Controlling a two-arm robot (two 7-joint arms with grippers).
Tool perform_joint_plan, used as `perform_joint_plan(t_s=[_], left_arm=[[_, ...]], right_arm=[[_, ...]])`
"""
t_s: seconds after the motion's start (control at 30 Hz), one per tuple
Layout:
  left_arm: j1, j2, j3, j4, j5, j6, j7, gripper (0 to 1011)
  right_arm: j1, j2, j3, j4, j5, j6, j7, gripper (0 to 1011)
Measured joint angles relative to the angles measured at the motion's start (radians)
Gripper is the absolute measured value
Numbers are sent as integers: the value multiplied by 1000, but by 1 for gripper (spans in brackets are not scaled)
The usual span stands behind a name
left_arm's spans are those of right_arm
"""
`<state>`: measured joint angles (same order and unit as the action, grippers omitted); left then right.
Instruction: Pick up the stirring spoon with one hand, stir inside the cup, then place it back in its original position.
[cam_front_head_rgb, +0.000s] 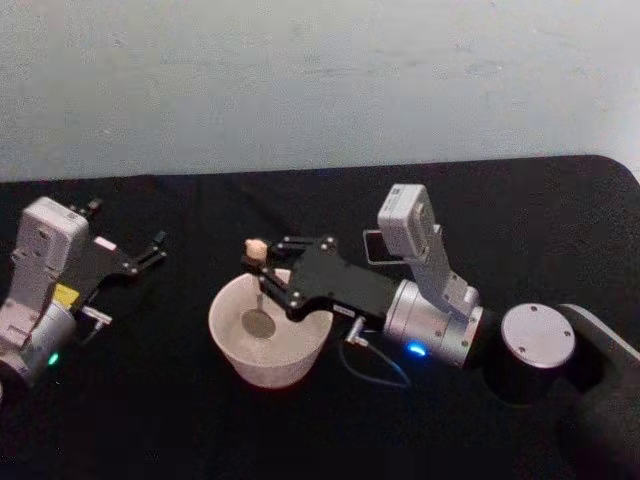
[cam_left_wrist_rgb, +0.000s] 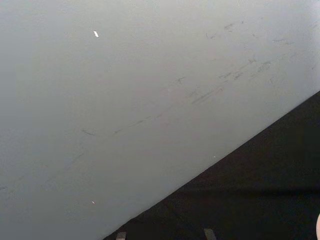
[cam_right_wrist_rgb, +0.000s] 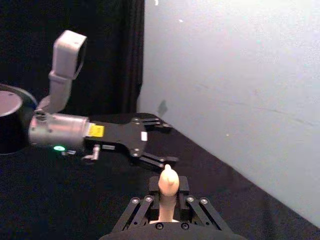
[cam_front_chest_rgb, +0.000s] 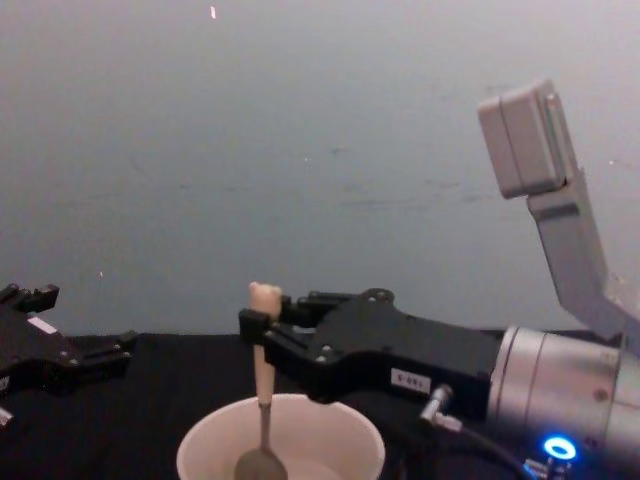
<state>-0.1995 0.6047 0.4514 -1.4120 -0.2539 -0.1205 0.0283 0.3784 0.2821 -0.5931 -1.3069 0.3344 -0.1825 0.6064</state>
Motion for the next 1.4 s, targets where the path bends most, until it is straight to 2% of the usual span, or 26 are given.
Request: perform_joint_plan(t_s=[0.37,0.8,1.07,1.4], left_arm=[[0,0,0,0,0,0,0,1002],[0,0,0,0,0,0,0,1001],[0,0,0,0,0,0,0,1001],[0,0,0,0,0,0,0,1001]], right_arm=[[1,6,28,20,-11,-8,-18,210],[-59,54,56,-54,-3,-2,-20,210],[-88,74,50,-89,3,6,-4,210],[-93,71,22,-107,7,13,21,210]])
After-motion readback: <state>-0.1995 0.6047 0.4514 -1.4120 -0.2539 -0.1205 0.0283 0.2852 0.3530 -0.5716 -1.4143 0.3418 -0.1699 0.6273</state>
